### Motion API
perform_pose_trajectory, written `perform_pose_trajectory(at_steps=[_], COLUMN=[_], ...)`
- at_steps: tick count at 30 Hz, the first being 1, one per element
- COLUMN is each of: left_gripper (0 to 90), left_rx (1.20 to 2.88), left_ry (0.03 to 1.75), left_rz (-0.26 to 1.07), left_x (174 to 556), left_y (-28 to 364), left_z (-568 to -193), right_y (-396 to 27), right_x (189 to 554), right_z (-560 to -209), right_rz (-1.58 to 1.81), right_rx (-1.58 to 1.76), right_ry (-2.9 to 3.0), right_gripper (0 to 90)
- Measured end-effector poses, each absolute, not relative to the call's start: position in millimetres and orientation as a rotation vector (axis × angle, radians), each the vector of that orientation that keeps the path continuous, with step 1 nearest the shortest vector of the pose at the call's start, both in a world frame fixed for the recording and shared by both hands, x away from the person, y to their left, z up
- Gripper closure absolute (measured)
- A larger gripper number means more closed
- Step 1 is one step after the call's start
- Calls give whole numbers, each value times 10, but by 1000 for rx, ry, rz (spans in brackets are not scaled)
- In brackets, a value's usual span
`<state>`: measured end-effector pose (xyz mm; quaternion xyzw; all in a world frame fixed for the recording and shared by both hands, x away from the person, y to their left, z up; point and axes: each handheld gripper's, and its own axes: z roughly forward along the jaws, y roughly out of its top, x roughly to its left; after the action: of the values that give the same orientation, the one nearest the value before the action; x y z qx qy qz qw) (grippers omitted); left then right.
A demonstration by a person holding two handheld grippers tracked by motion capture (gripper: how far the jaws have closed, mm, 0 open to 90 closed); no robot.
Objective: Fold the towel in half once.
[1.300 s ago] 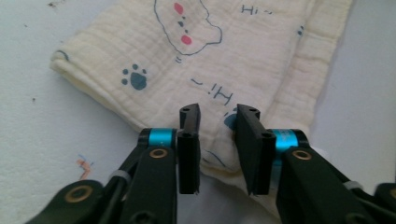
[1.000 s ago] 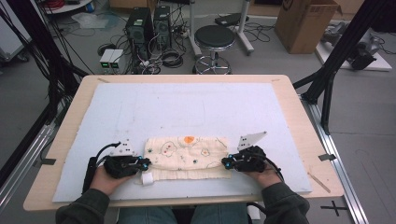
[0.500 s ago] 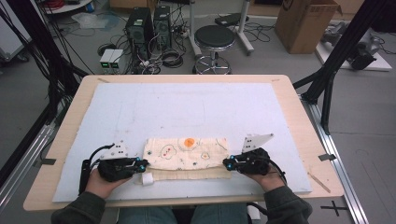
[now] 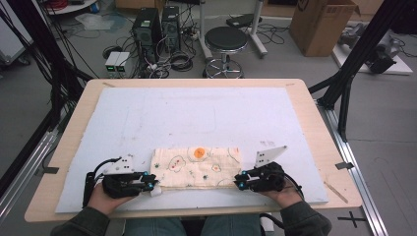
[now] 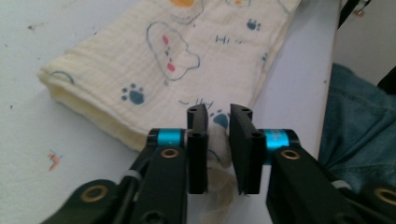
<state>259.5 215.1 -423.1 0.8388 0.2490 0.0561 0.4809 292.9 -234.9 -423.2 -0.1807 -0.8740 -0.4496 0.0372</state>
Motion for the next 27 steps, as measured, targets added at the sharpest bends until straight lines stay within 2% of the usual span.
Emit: perform_pose_trajectory(at_steps=[2, 5, 7, 12, 27], left_gripper=[686, 676, 689, 815, 841], left_rx=[2016, 2012, 2014, 2092, 2172], left_ry=[612, 629, 634, 637, 641], left_rz=[130, 130, 125, 135, 78], left_x=[2606, 2645, 2671, 2703, 2653], left_y=[2155, 2141, 2119, 2045, 2039], left_z=[-4219, -4226, -4237, -4288, -4415], right_y=[-2363, -2360, -2343, -2268, -2312], right_x=[2945, 2992, 3024, 3095, 3009], right_z=[-4209, -4232, -4257, -4327, -4426], right_rz=[-1405, -1402, -1386, -1329, -1259], right_rx=[-557, -577, -592, -608, -592], right_ry=[-2660, -2666, -2679, -2716, -2758], right_gripper=[698, 698, 700, 719, 734])
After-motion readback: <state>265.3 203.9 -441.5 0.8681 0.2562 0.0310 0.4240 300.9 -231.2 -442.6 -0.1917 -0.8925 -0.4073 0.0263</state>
